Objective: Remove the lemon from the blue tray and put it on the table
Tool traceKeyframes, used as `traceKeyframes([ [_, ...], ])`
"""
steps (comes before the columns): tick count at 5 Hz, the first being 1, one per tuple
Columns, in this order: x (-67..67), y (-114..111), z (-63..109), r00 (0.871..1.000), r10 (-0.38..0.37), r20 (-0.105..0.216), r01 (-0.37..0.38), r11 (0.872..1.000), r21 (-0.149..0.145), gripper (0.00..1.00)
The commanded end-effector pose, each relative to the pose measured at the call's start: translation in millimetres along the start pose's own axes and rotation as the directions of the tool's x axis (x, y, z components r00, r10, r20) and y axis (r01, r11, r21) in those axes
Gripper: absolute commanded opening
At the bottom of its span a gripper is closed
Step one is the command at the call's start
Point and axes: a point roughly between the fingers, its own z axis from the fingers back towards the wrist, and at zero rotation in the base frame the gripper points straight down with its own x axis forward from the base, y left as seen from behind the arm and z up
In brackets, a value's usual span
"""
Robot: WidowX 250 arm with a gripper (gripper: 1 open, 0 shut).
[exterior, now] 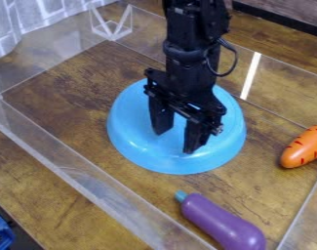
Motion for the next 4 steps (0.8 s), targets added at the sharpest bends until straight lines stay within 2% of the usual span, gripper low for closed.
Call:
traceKeyframes([
  [1,13.4,-11.4,10.8,0.998,-0.031,0.062,0.031,1.0,-0.004,1.0],
  [2,15.3,-15.9,9.6,0.997,-0.04,0.071,0.041,0.999,-0.008,1.0],
  [3,16.3,-10.7,4.6,0.997,-0.039,0.061,0.039,0.999,-0.002,0.0],
  [4,17.3,-5.2,-0.2,0.998,-0.038,0.051,0.038,0.999,0.004,0.0],
])
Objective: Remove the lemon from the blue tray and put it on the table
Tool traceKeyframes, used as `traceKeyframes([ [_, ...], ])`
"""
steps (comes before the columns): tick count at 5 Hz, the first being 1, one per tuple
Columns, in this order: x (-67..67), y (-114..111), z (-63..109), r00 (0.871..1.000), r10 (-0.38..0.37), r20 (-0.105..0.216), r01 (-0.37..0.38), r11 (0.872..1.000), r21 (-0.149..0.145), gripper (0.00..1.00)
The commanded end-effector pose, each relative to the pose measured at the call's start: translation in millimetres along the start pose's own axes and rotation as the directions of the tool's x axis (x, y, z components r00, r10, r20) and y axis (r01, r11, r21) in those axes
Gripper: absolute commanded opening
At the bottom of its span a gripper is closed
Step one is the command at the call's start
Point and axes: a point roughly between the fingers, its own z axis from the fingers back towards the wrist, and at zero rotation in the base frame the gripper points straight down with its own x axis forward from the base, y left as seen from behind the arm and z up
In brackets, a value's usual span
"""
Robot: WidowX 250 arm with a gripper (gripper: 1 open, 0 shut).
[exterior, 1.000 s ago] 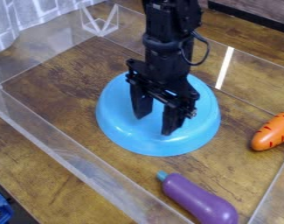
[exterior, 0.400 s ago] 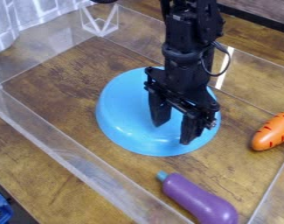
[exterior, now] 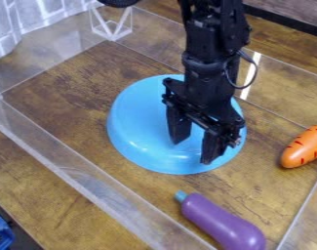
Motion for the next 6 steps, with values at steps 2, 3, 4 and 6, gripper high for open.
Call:
traceKeyframes([
  [2,14.5,22.2,2.4,0.999,0.007,0.045,-0.009,1.0,0.029,1.0],
  [3,15.5,33.5,-0.8,0.999,0.008,0.045,-0.01,0.999,0.041,0.0],
  [4,15.2,45.6,-3.9,0.999,0.013,0.041,-0.015,0.999,0.05,0.0],
  [6,12.4,61.2,-10.1,0.999,0.011,0.037,-0.013,0.998,0.055,1.0],
])
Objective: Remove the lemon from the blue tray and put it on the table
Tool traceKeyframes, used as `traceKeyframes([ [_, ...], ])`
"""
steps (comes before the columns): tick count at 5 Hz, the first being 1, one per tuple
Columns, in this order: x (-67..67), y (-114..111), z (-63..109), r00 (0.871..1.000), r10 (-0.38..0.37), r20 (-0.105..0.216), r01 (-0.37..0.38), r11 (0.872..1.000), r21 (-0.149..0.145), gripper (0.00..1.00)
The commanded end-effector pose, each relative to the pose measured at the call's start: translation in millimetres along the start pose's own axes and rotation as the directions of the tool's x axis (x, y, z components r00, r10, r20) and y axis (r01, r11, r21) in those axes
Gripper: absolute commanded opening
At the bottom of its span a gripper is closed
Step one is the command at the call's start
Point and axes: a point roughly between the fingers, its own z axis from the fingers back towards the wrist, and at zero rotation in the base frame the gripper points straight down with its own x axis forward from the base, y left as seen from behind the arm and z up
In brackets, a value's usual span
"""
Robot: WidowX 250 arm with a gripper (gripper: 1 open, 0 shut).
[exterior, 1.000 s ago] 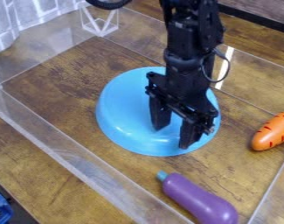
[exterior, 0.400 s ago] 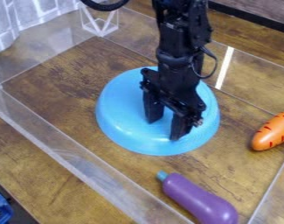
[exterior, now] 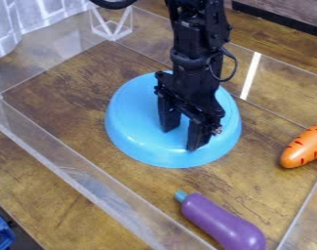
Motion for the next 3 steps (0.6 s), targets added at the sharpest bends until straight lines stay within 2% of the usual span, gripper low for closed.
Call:
traceKeyframes([
  [1,-0.4,12.1,-1.3,0.999,0.029,0.019,-0.029,1.0,0.001,1.0],
  [3,-1.1,6.4,-5.8,0.999,0.025,0.025,-0.024,0.999,-0.02,1.0],
])
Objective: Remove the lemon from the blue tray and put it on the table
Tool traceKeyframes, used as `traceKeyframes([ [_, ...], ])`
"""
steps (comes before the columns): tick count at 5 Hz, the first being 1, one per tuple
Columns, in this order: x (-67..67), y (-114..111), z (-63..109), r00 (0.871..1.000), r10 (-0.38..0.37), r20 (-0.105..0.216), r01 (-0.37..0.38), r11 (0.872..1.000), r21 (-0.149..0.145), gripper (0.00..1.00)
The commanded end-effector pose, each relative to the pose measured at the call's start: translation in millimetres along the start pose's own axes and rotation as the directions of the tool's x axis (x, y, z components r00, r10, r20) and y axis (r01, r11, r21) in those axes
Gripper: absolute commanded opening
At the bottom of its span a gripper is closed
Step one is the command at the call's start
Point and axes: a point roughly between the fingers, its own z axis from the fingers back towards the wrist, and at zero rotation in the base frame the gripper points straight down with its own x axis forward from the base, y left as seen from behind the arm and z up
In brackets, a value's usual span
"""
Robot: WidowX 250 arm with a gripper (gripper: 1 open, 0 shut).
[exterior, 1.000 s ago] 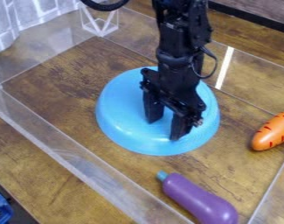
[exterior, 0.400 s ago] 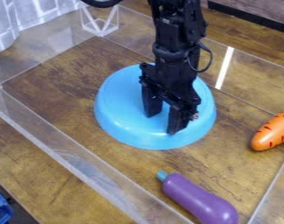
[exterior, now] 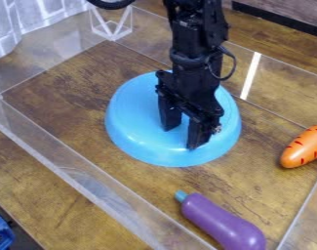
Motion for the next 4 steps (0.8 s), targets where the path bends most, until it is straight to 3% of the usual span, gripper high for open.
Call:
traceKeyframes([
  [1,-3.2,5.8,-6.8,1.0,0.02,0.003,-0.02,1.0,-0.007,1.0],
  [4,-5.5,-1.5,-12.8,1.0,0.017,0.004,-0.016,0.999,-0.034,1.0],
])
